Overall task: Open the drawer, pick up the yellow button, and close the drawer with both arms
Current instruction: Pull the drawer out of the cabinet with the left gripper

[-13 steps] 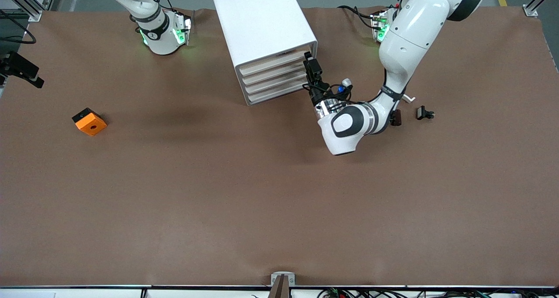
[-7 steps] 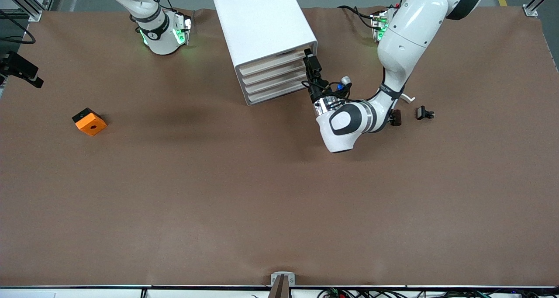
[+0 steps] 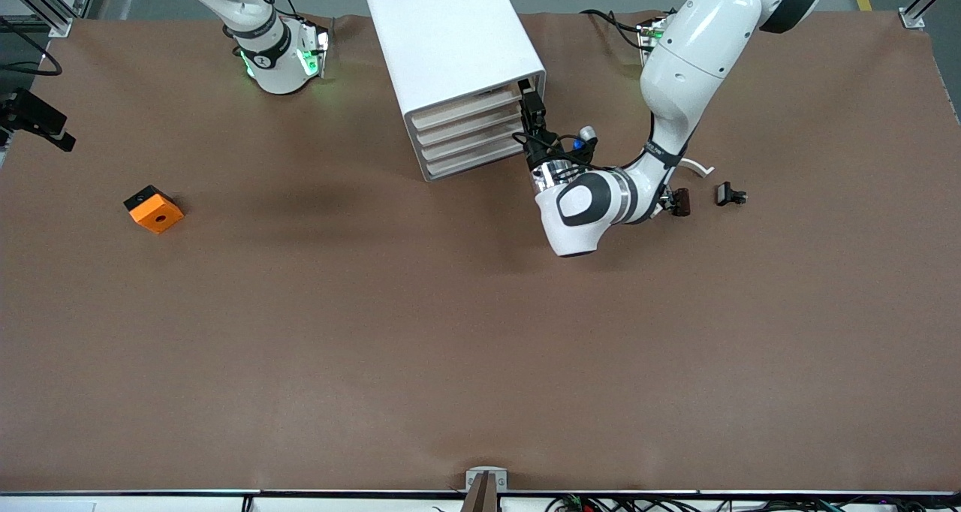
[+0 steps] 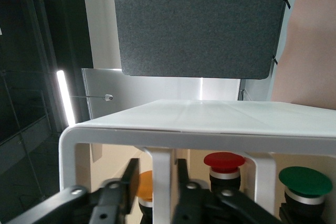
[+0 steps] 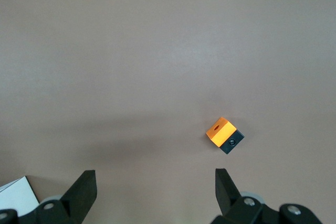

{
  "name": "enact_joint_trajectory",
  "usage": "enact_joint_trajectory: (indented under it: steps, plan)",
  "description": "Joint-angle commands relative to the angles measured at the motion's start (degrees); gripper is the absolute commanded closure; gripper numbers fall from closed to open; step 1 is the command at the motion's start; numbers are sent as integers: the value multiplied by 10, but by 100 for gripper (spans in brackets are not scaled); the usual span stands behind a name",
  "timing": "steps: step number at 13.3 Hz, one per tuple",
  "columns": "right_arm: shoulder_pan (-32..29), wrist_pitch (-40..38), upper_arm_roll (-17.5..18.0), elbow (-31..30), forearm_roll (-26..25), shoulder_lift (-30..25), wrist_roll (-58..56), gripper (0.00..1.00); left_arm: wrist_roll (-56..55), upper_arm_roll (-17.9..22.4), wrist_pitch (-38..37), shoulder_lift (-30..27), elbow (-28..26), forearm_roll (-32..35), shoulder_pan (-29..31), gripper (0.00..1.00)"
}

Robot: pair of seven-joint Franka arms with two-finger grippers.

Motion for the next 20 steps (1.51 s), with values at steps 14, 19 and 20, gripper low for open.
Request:
enact_joint_trajectory:
  steps: [14,19,20]
  plan:
    - [3,-2,0,10,-1,11,6,0,-8,10,8,-13,27,7,36,98]
    - [5,-1,1,28,-2,58,2,0,-13,23,33,-13,42,34,35,98]
    - [5,-1,1,32,-6,59,-3,0,-13,26,35,-12,46,35,38,98]
